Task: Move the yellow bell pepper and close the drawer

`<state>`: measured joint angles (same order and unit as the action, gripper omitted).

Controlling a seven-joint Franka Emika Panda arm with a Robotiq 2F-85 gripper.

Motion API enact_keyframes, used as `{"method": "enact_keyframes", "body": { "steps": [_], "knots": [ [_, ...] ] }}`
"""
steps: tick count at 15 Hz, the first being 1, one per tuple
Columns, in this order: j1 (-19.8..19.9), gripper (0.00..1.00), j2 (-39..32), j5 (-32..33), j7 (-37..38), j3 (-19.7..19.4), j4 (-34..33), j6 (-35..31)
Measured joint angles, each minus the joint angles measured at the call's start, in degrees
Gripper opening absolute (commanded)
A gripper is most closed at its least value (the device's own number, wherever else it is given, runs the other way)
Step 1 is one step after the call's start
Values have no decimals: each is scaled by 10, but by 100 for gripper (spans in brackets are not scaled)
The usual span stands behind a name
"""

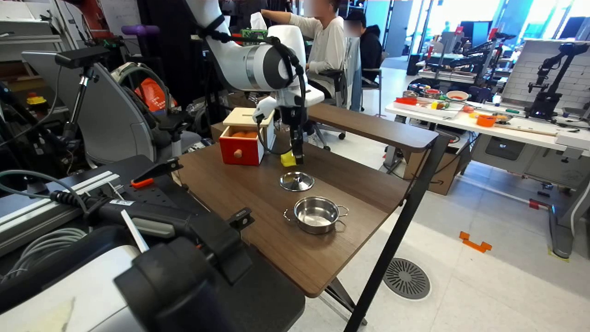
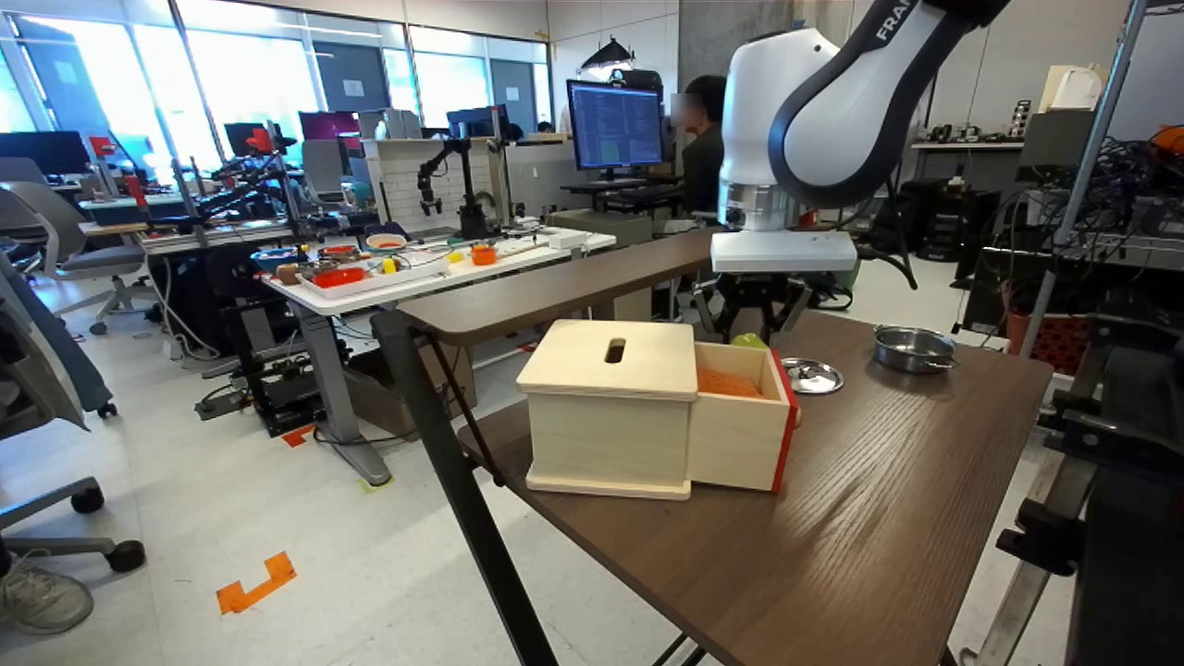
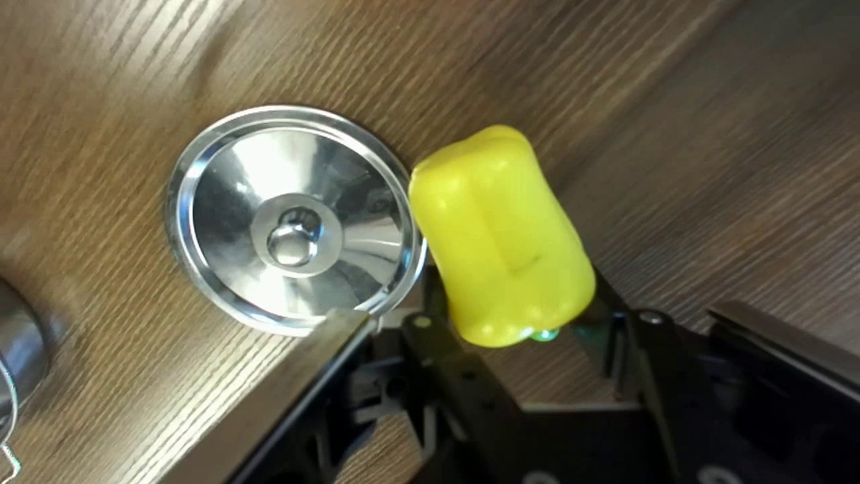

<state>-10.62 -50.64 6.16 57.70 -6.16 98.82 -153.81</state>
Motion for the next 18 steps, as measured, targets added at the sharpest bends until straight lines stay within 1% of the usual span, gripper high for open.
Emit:
{"method": "enact_keyframes", "body": {
  "steps": [2, 4, 9, 13, 15, 18],
  "knots": [
    [5, 23, 22, -10, -32, 0, 22, 0],
    [11, 23, 55, -13, -67, 1, 58, 0],
    [35, 23, 167, -19, -157, 0, 194, 0],
    [42, 23, 241, -19, -192, -13, 302, -3],
    [43, 23, 256, -19, -197, -24, 339, -20],
    [43, 23, 251, -19, -199, -35, 367, -55]
  ]
}}
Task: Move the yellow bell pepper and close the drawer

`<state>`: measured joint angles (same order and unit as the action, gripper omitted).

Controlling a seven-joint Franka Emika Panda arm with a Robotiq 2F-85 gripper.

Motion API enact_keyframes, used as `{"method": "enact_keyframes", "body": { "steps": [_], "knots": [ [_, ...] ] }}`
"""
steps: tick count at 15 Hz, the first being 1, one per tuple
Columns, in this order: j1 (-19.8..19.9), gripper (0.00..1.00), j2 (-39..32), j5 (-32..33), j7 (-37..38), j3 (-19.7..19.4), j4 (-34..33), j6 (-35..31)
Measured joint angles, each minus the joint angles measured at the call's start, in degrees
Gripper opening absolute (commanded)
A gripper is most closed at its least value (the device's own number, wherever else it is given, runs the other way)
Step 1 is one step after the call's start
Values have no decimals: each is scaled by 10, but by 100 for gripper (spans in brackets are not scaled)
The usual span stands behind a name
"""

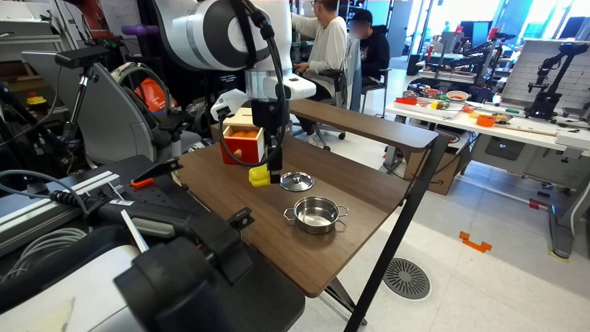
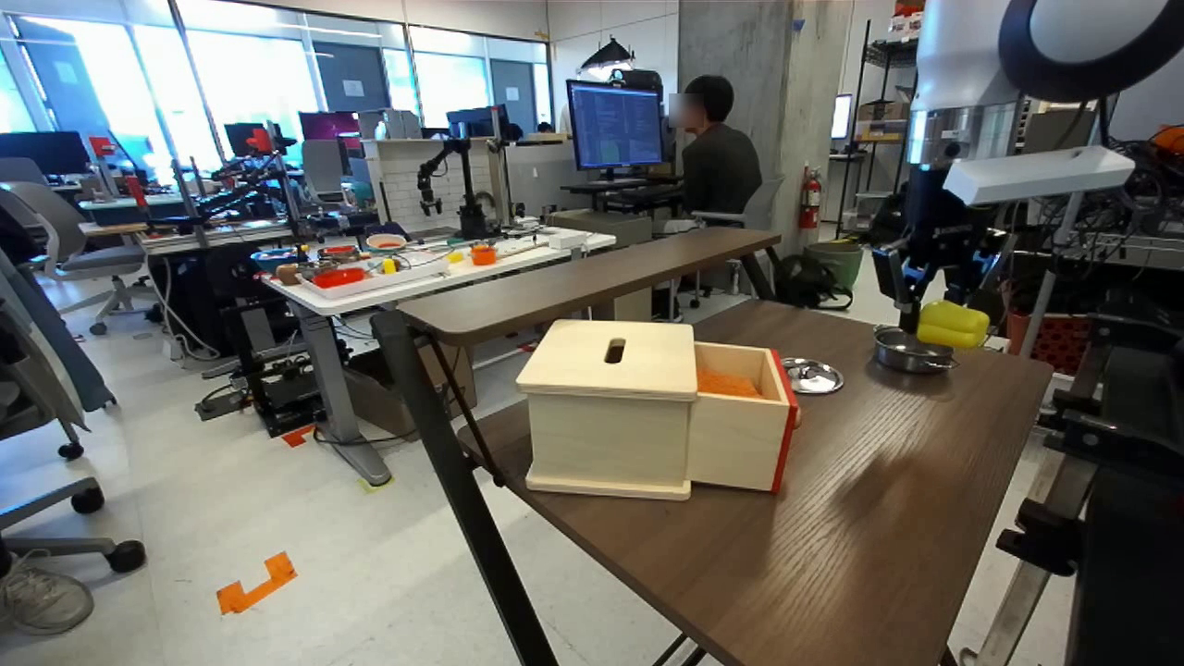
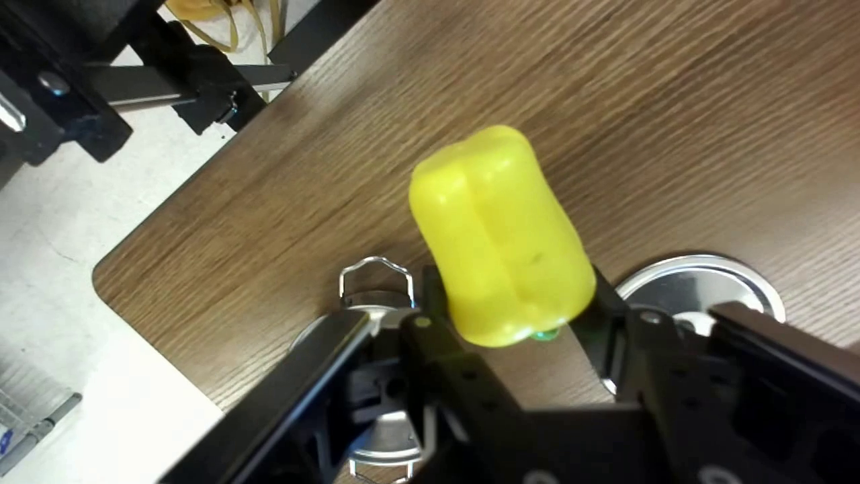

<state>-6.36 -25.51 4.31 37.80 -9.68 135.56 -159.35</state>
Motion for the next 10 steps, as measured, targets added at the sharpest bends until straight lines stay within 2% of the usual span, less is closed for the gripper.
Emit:
{"method": "enact_keyframes", "body": {
  "steps": [10],
  "knots": [
    [-5, 23, -86, -3, 0, -12, -21, -40]
  ]
}}
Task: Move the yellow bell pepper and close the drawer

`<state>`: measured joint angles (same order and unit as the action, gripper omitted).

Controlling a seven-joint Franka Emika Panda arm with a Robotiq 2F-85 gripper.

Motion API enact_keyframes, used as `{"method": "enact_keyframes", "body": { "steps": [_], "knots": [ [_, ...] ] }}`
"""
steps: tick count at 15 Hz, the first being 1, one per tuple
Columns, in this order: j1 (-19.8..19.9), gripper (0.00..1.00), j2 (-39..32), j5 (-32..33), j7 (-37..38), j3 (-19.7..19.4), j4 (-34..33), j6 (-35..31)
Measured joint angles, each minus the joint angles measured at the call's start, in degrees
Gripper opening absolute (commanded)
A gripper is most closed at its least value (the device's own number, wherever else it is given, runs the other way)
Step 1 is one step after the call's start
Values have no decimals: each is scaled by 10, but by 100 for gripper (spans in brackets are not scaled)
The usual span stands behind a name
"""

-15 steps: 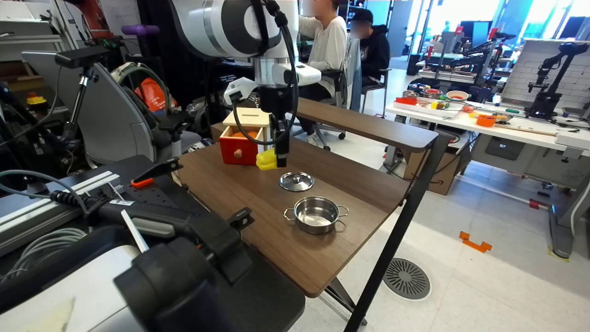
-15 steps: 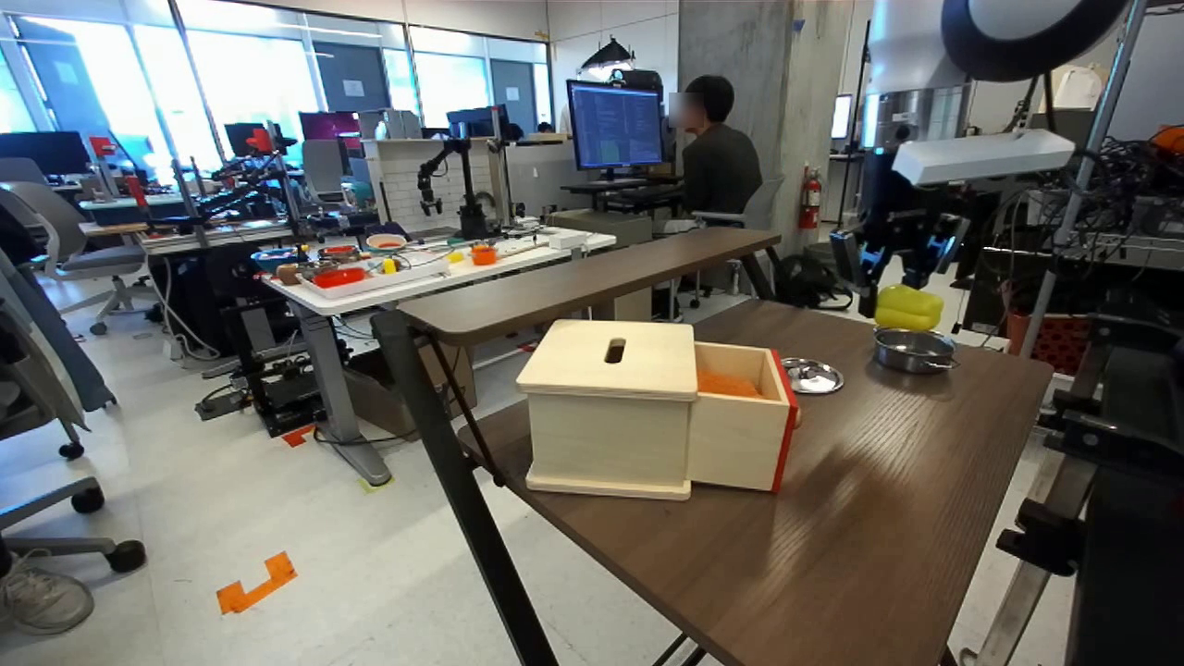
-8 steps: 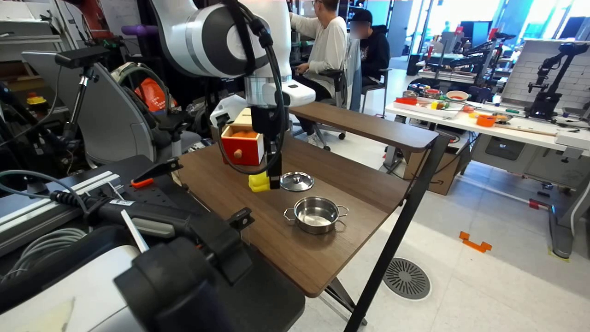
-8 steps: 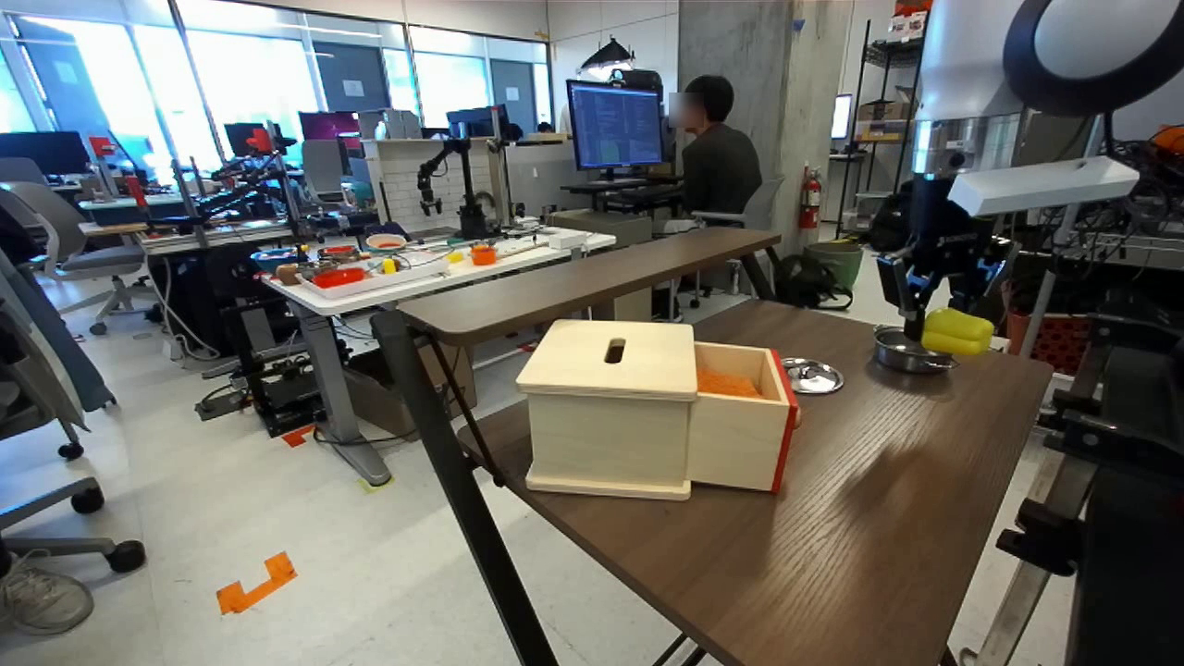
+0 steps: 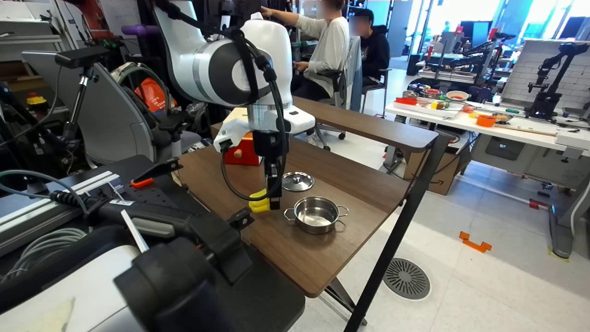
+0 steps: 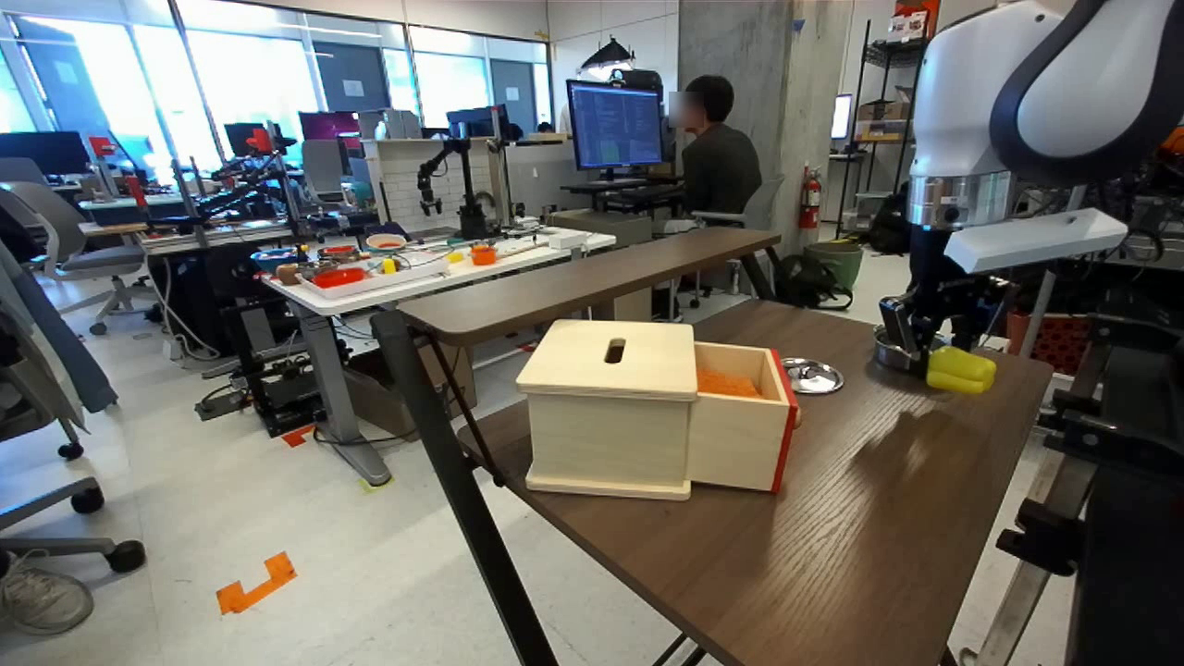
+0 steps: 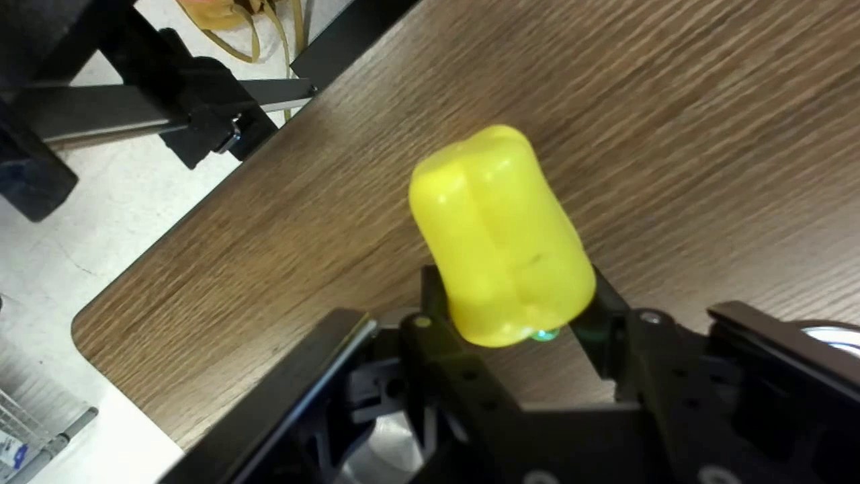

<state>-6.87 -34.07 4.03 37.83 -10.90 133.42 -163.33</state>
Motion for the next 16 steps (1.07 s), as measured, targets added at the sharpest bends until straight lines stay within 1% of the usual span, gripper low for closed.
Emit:
{"method": "enact_keyframes", "body": {
  "steps": [3, 4, 5, 6, 8, 9, 10, 14, 16],
  "knots": [
    [-3, 23, -23, -5, 0, -3, -16, -3],
    [-5, 31, -28, -10, 0, -5, -21, -4],
    [-8, 73, -32, -13, 0, -6, -25, -4],
    [-9, 74, -35, -16, 0, -7, -28, -4],
    [-11, 87, -39, -23, 0, -8, -34, -4],
    [-12, 95, -39, -26, 0, -8, -35, -4],
    [-13, 99, -39, -28, 0, -9, -37, -4],
    [-15, 100, -27, -33, -5, -15, -39, 0],
    [-14, 100, -3, -30, -49, -15, -29, 6]
  ]
}}
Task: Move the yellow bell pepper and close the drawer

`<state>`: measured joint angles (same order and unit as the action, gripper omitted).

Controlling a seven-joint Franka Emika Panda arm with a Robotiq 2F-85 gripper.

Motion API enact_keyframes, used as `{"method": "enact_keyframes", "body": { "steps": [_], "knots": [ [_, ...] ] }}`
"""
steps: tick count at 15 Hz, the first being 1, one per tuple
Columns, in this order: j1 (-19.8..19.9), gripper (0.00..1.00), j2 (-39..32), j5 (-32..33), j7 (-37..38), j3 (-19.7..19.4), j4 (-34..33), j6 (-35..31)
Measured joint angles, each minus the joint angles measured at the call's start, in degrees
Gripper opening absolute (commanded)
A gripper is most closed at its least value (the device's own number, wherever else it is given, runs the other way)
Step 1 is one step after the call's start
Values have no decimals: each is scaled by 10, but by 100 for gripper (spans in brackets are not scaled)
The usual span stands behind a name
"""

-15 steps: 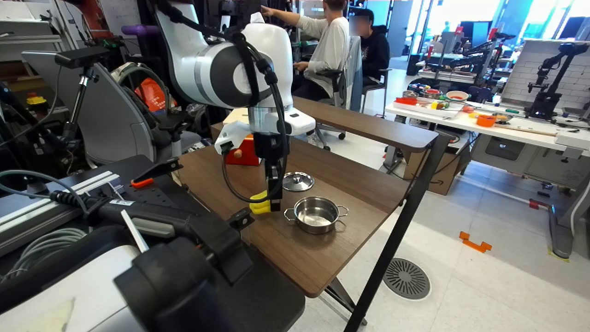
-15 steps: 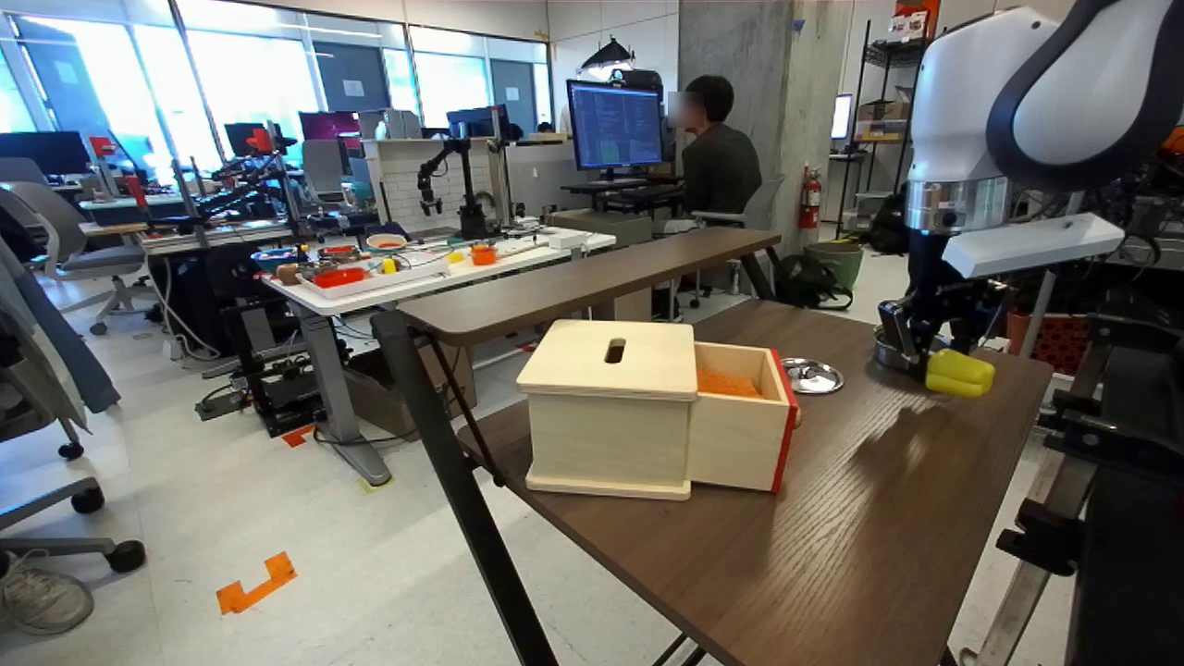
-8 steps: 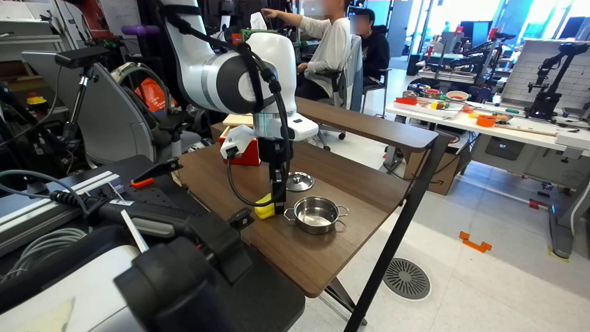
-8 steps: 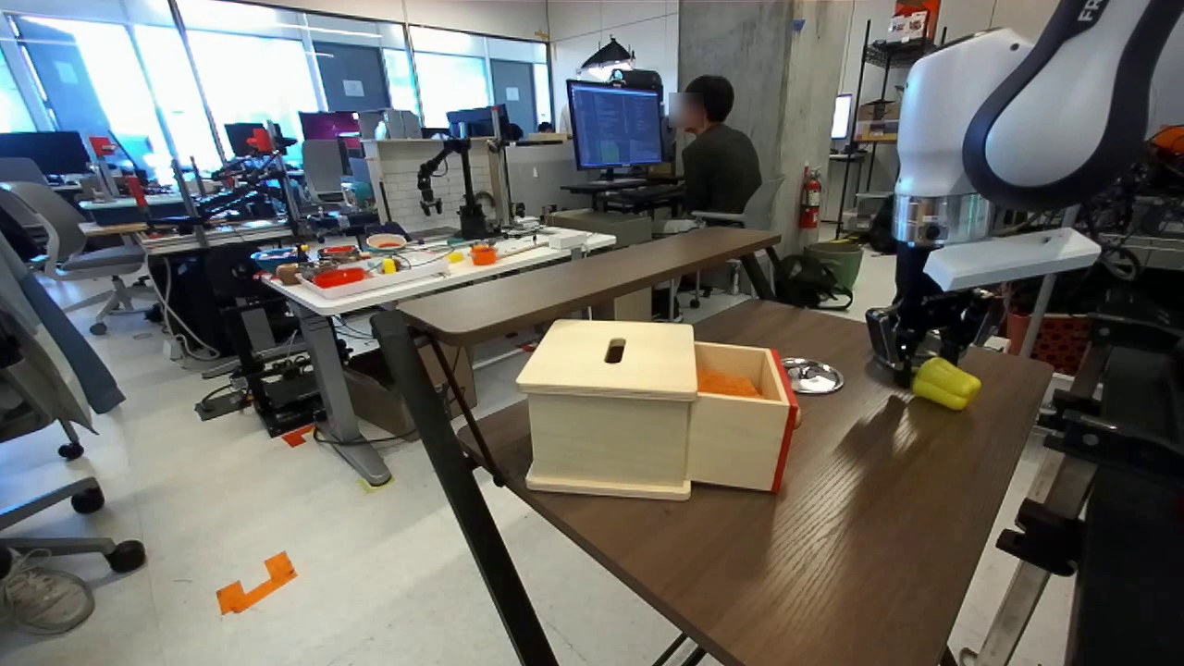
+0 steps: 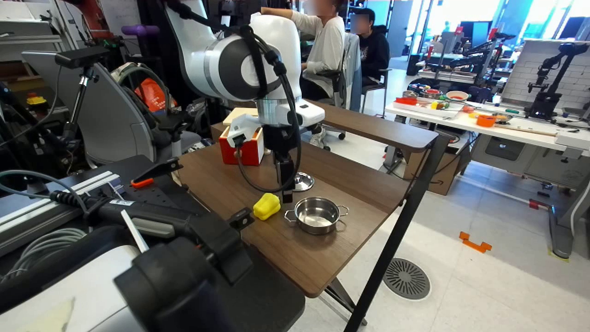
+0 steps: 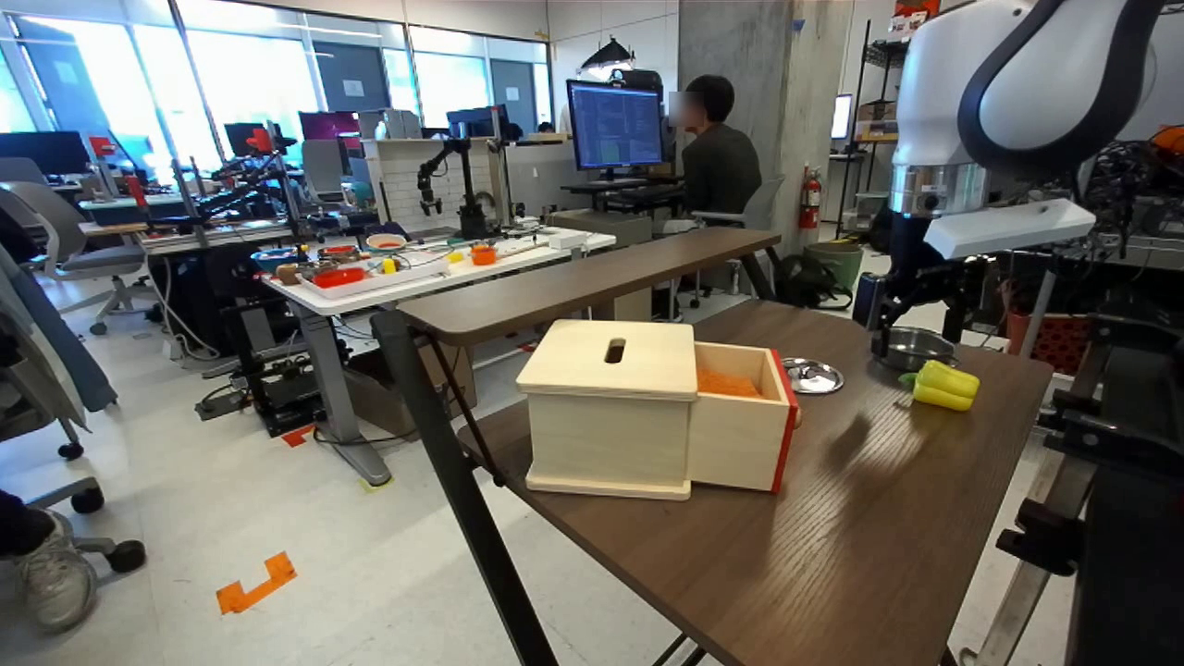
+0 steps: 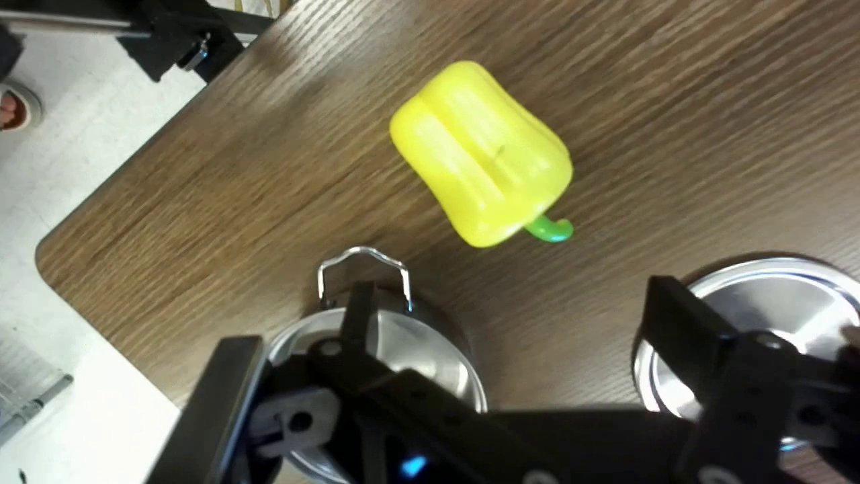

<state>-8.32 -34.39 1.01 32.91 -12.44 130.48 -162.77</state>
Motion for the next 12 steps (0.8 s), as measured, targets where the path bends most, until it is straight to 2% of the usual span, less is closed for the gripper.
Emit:
{"method": "enact_keyframes", "body": {
  "steps": [3, 5, 8, 12],
  "knots": [
    [1, 100, 52, 5, -93, 3, 32, 9],
    [-1, 100, 85, 32, -134, 4, 59, 9],
    [-3, 100, 115, 82, -178, 7, 92, 6],
    [-17, 100, 121, 147, -219, 10, 120, -16]
  ]
}}
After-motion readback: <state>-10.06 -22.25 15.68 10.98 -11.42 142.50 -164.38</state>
